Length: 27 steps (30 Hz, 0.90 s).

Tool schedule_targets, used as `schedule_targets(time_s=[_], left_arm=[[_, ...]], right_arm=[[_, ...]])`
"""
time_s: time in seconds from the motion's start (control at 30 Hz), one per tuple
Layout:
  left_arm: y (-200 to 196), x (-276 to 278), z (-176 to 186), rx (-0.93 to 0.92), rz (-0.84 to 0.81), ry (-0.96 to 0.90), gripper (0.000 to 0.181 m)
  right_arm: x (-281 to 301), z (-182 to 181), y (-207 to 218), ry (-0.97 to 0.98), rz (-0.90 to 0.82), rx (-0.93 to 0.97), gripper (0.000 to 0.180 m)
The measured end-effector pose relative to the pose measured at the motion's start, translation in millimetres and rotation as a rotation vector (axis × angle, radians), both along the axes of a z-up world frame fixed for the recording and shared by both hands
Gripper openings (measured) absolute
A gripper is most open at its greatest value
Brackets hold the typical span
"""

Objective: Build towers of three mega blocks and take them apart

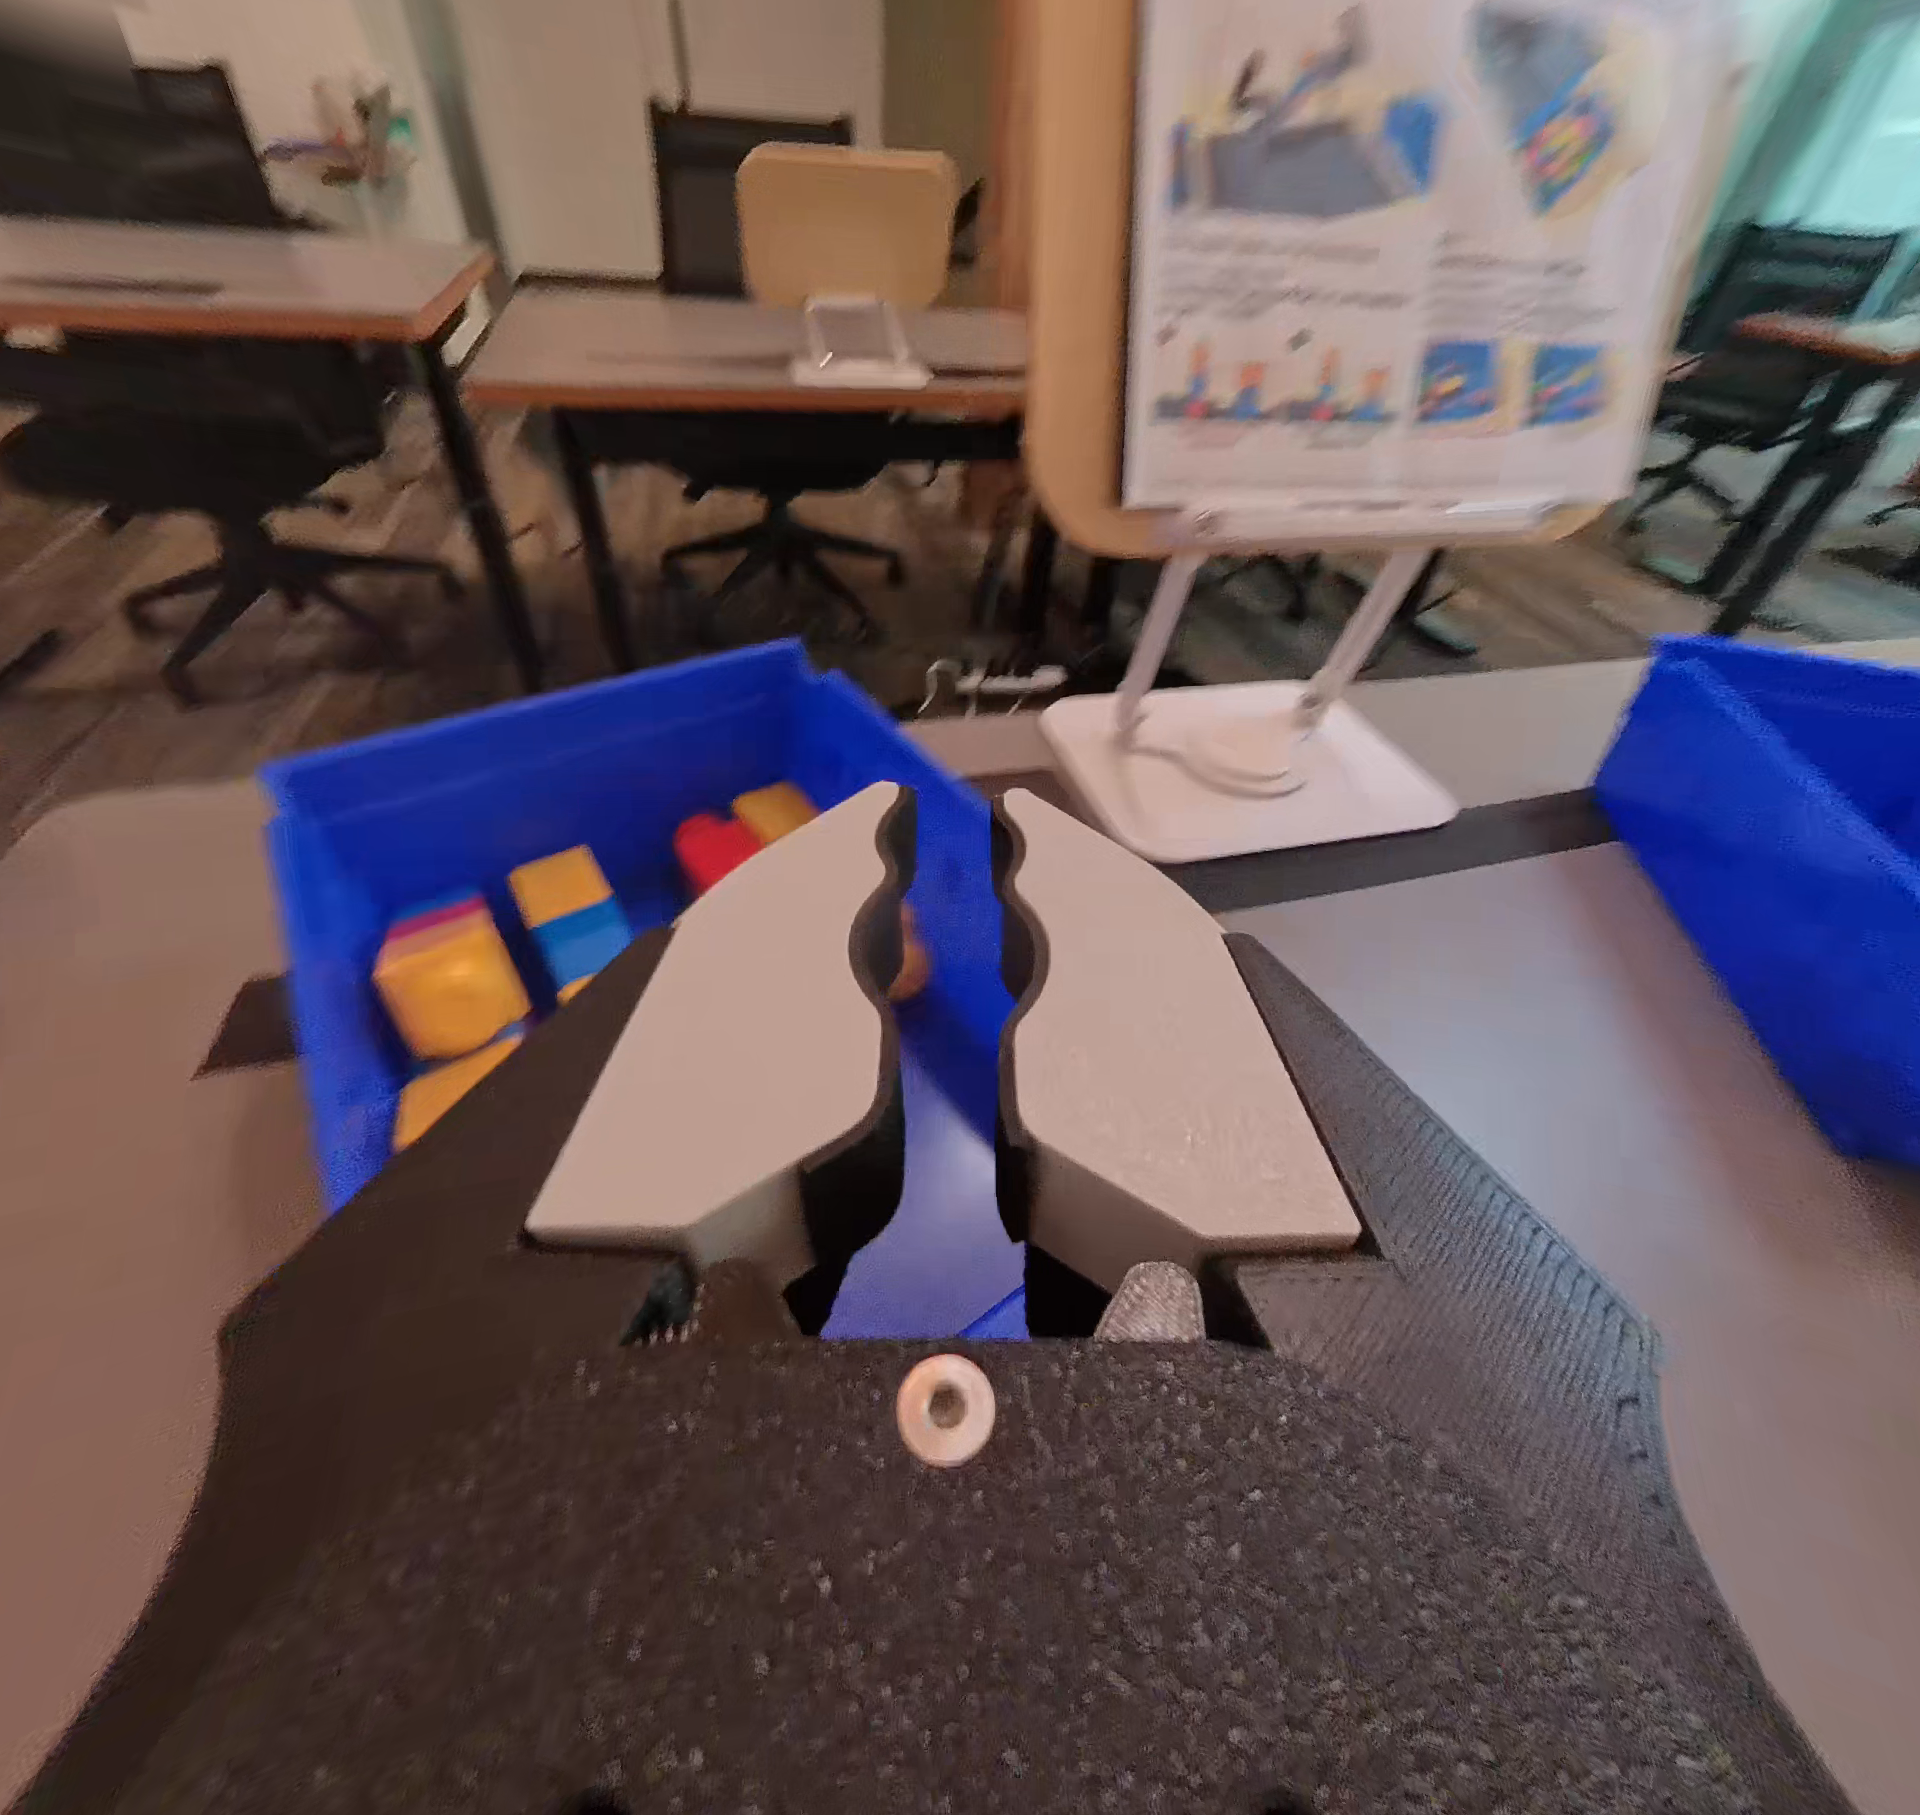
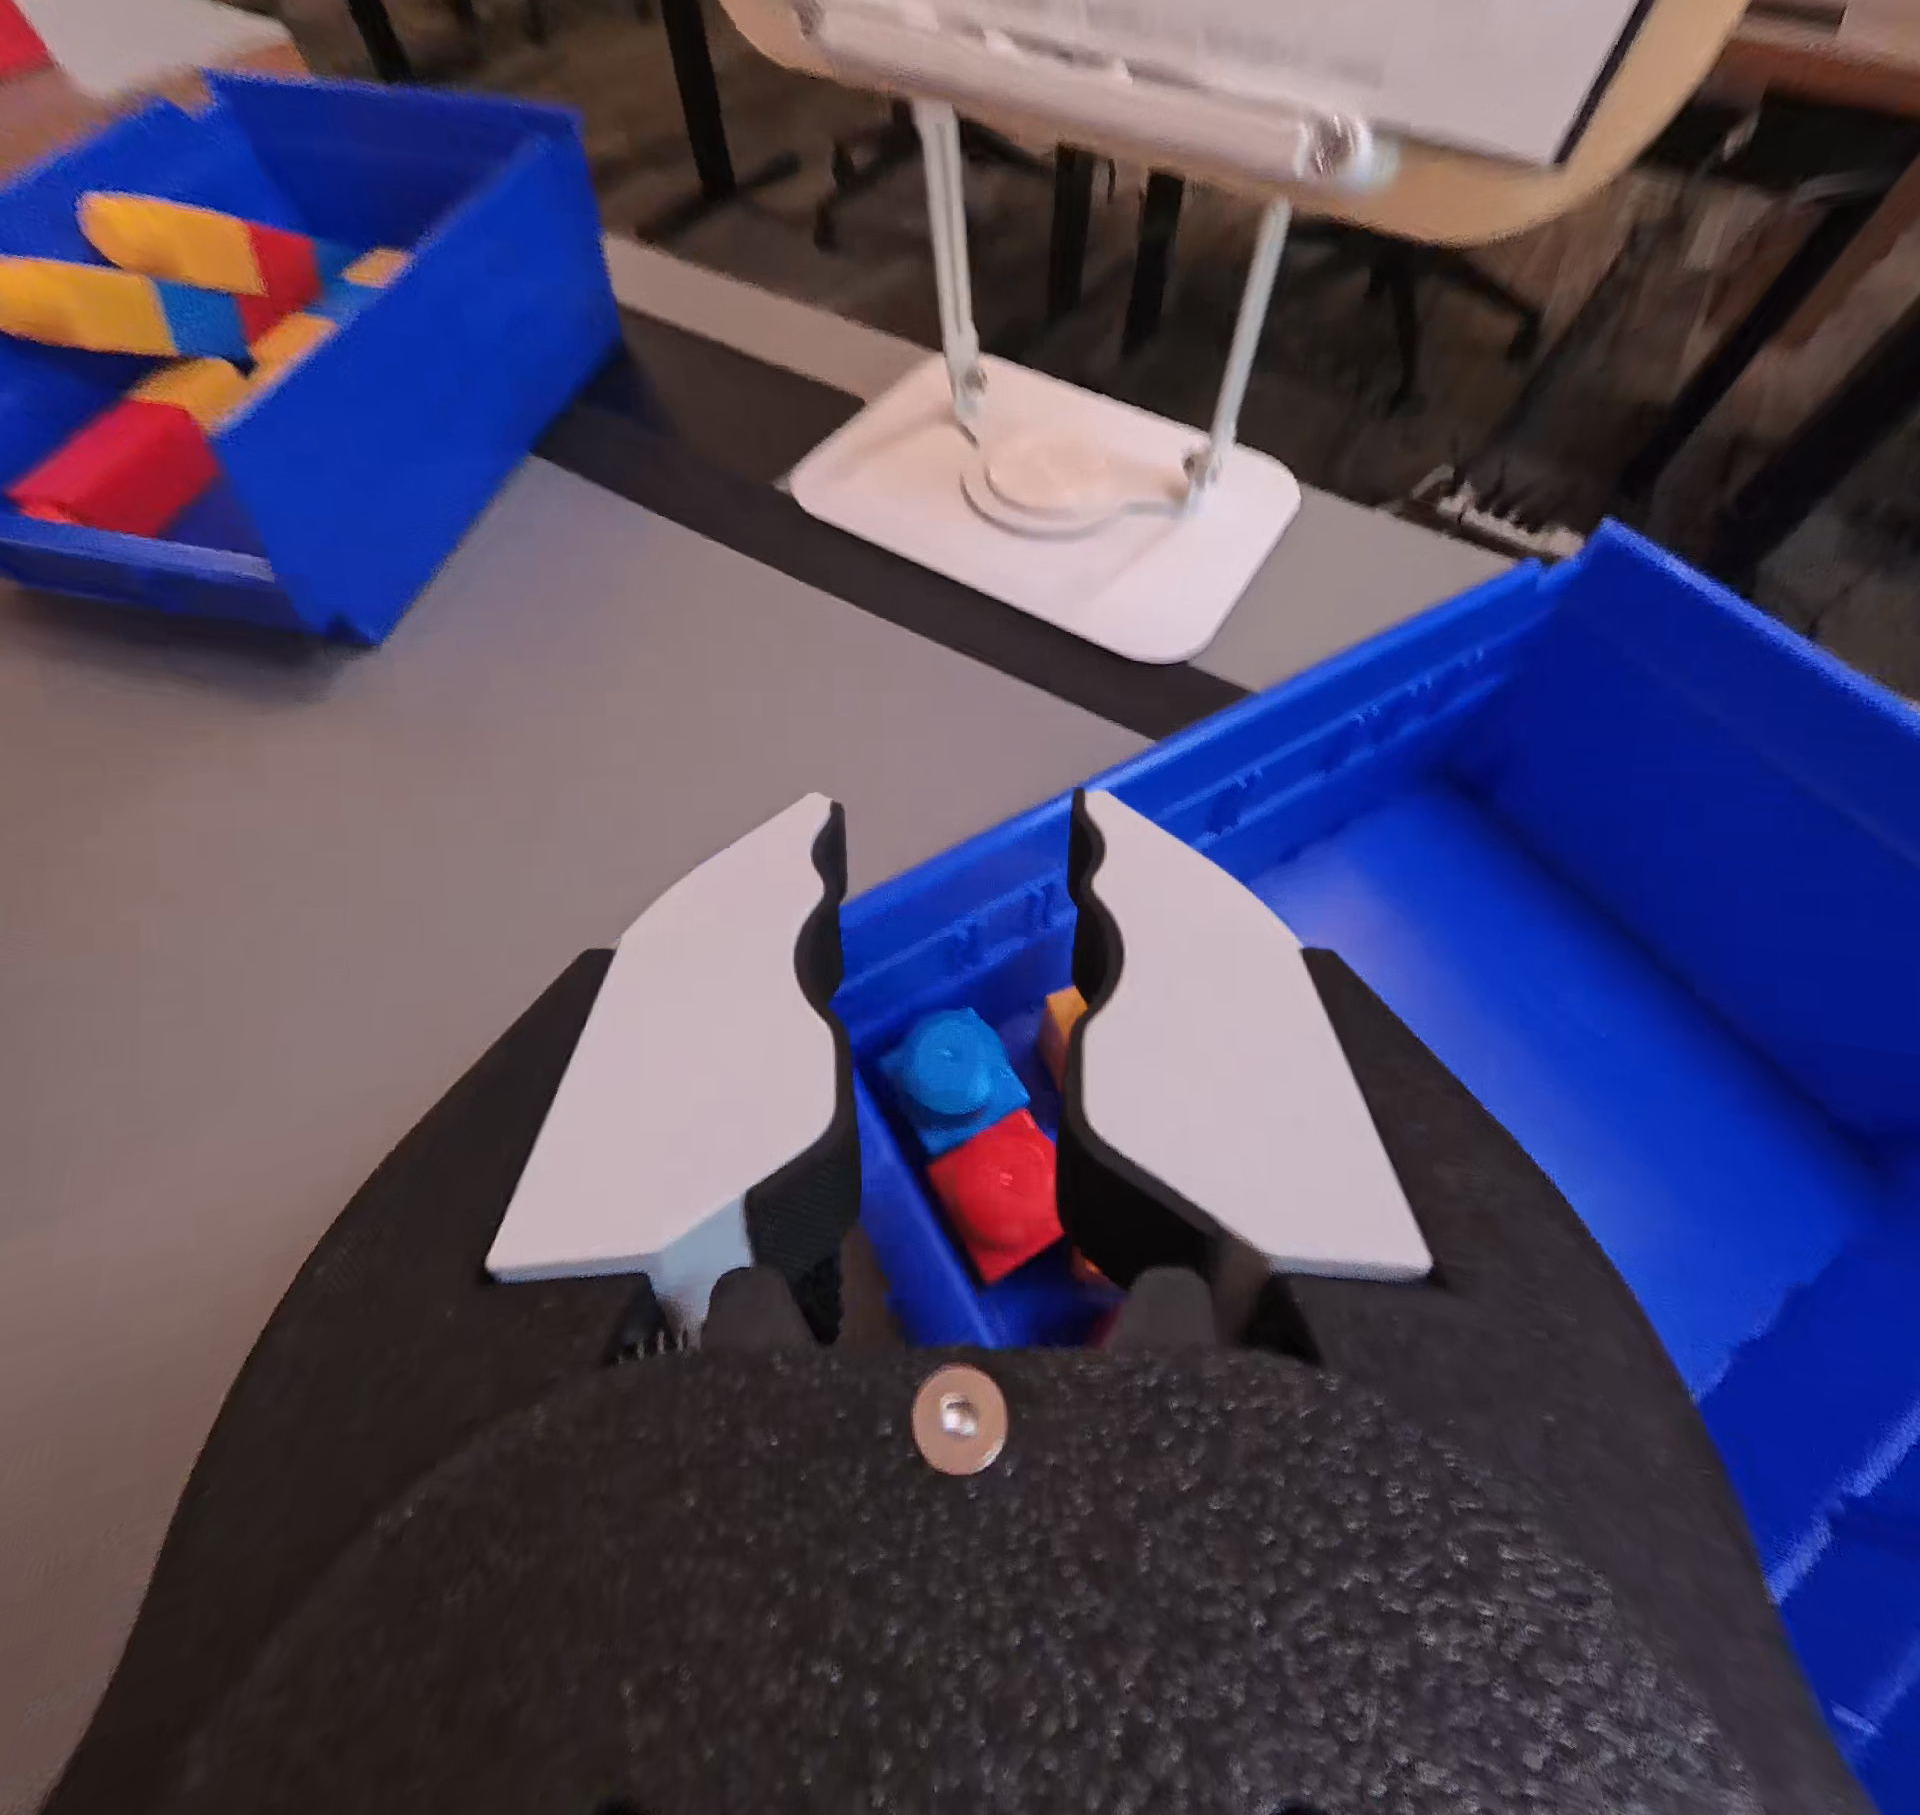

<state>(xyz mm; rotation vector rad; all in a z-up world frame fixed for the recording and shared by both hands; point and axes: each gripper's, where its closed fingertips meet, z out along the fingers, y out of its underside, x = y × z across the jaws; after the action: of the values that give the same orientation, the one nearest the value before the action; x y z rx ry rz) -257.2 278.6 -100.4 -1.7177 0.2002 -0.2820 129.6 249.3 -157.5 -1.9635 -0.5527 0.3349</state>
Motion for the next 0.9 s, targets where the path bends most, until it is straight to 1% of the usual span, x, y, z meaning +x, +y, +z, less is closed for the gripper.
schedule_targets(time_s=[0.07, 0.13, 0.27, 0.33, 0.47, 0.6, 0.77, 0.9], left_arm=[[6, -25, -26, -0.111, 0.077, 0.042, 0.019], [7, -44, -51, -0.237, 0.132, 0.09, 0.028], [3, -52, -96, -0.475, 0.146, 0.162, 0.045], [1, -48, -116, -0.584, 0.151, 0.219, 0.047], [-5, -50, -153, -0.789, 0.183, 0.395, 0.05], [-1, -66, -159, -0.907, 0.243, 0.49, 0.049], [-6, -86, -174, -1.114, 0.259, 0.593, 0.051], [-4, -101, -177, -1.183, 0.301, 0.647, 0.052]], right_arm=[[-14, 12, -13, 0.028, 0.034, 0.062, 0.043], [-30, 16, -27, 0.048, 0.076, 0.092, 0.044], [-57, 15, -50, 0.089, 0.161, 0.123, 0.044], [-68, 11, -58, 0.117, 0.199, 0.124, 0.044], [-80, 6, -71, 0.135, 0.267, 0.121, 0.043], [-83, 9, -78, 0.132, 0.308, 0.124, 0.042], [-85, 7, -84, 0.142, 0.335, 0.097, 0.042], [-84, 10, -89, 0.151, 0.344, 0.094, 0.041]])
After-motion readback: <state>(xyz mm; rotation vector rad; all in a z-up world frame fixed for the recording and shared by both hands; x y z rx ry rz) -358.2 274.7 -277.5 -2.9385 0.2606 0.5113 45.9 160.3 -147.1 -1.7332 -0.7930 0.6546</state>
